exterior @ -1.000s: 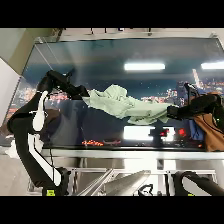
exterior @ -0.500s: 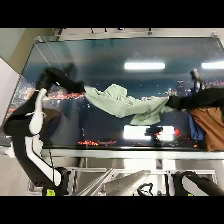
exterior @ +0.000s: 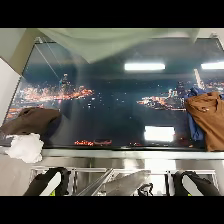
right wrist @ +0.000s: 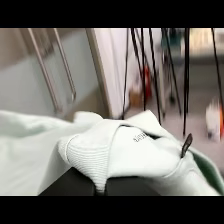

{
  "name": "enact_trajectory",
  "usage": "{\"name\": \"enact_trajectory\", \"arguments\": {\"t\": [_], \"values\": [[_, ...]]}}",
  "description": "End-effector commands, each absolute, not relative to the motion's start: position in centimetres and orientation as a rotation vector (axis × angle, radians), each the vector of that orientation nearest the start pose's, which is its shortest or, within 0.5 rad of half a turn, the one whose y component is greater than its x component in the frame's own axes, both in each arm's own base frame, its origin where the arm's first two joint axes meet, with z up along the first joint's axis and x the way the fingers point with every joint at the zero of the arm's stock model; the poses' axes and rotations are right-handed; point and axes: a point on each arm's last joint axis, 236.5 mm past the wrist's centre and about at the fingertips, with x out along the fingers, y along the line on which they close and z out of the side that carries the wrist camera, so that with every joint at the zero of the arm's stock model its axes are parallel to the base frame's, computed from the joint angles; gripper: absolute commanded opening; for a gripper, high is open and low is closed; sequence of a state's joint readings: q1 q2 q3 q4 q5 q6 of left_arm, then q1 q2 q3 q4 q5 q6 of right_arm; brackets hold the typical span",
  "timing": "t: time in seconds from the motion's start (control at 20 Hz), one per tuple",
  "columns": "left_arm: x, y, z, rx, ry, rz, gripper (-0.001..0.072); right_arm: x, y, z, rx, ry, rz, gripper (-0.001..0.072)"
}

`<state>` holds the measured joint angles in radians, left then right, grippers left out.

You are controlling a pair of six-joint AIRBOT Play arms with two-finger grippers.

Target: Fold the shirts.

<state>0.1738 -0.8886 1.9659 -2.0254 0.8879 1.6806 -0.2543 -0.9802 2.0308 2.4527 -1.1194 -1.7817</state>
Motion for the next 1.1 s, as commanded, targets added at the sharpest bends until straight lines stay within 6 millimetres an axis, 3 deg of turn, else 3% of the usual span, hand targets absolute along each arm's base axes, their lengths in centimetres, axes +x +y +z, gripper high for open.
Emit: {"name": "enact_trajectory", "arguments": {"t": [0.0,0.05,0.1,0.2,0.3,0.45,0.6,0.7,0.8,0.85,0.95,1.05], "values": [[13.2,-1.0,62.7,0.001,-0.557,0.036,0.0015,21.3,10.9,59.5,0.085,-0.251,0.516,0.0016],[12.6,-0.6,62.1,0.02,-0.544,0.08,0.0015,21.1,11.0,58.8,0.081,-0.231,0.515,0.0017],[13.3,-0.3,60.8,0.02,-0.497,0.098,0.0016,21.4,11.0,57.7,0.087,-0.195,0.517,0.0017],[18.0,0.6,56.1,-0.025,-0.31,0.089,0.0015,23.8,11.2,53.1,0.117,-0.032,0.542,0.0017],[24.6,1.0,49.7,-0.113,-0.085,0.023,0.0016,27.3,11.6,46.0,0.184,0.201,0.597,0.0017],[34.5,-0.2,39.5,-0.16,0.19,-0.117,0.0016,32.1,14.4,33.4,0.302,0.491,0.686,0.0017],[43.1,-3.7,26.8,-0.171,0.454,-0.225,0.0016,35.6,16.4,19.3,0.433,0.71,0.636,0.0018],[47.8,-5.8,17.9,-0.185,0.59,-0.242,0.0016,37.1,15.8,9.7,0.497,0.816,0.509,0.0017],[51.7,-6.6,9.5,-0.188,0.693,-0.219,0.0016,38.2,13.8,2.1,0.538,0.896,0.365,0.0017],[53.1,-6.8,5.8,-0.195,0.745,-0.21,0.0016,38.6,13.1,-0.7,0.537,0.934,0.322,0.0017],[55.2,-7.2,-0.9,-0.205,0.872,-0.214,0.0016,39.4,12.7,-4.3,0.543,0.998,0.278,0.0017],[56.6,-7.9,-4.8,-0.21,0.968,-0.24,0.0016,40.7,12.7,-6.3,0.547,1.04,0.266,0.0017]]}}
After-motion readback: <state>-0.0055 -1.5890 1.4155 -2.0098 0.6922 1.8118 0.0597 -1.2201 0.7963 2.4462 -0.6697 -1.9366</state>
